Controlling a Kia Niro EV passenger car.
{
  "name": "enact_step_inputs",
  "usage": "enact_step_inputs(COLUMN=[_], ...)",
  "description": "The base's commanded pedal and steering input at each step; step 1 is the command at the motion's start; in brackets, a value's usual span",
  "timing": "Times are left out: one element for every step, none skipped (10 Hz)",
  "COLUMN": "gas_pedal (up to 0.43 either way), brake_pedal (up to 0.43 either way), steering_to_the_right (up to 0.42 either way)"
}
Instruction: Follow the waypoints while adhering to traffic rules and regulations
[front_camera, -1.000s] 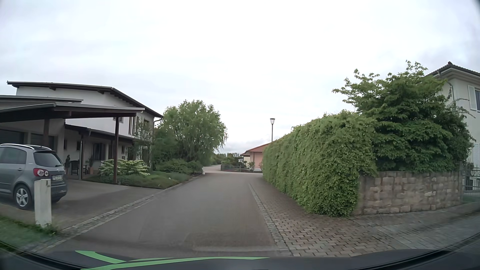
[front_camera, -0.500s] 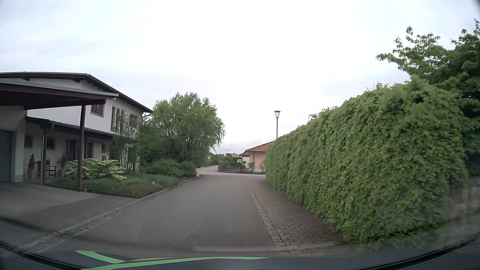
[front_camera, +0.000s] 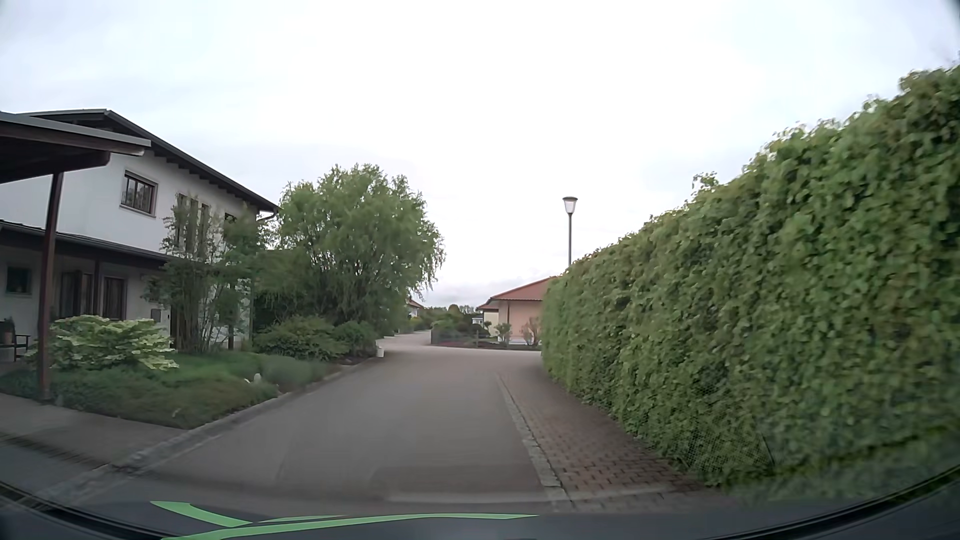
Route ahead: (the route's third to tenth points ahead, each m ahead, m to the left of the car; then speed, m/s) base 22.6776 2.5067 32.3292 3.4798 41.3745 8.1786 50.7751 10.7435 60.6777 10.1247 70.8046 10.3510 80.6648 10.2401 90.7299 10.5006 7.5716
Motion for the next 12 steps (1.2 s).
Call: enact_step_inputs(gas_pedal=[0.0,0.0,0.0,0.0,0.0,0.0,0.0,0.0,0.0,0.0,0.0,0.0], brake_pedal=[0.0,0.0,0.0,0.0,0.0,0.0,0.0,0.0,0.0,0.0,0.0,0.006], steering_to_the_right=[0.005,0.005,0.005,0.005,0.005,0.005,0.005,0.005,0.005,0.005,0.006,0.006])
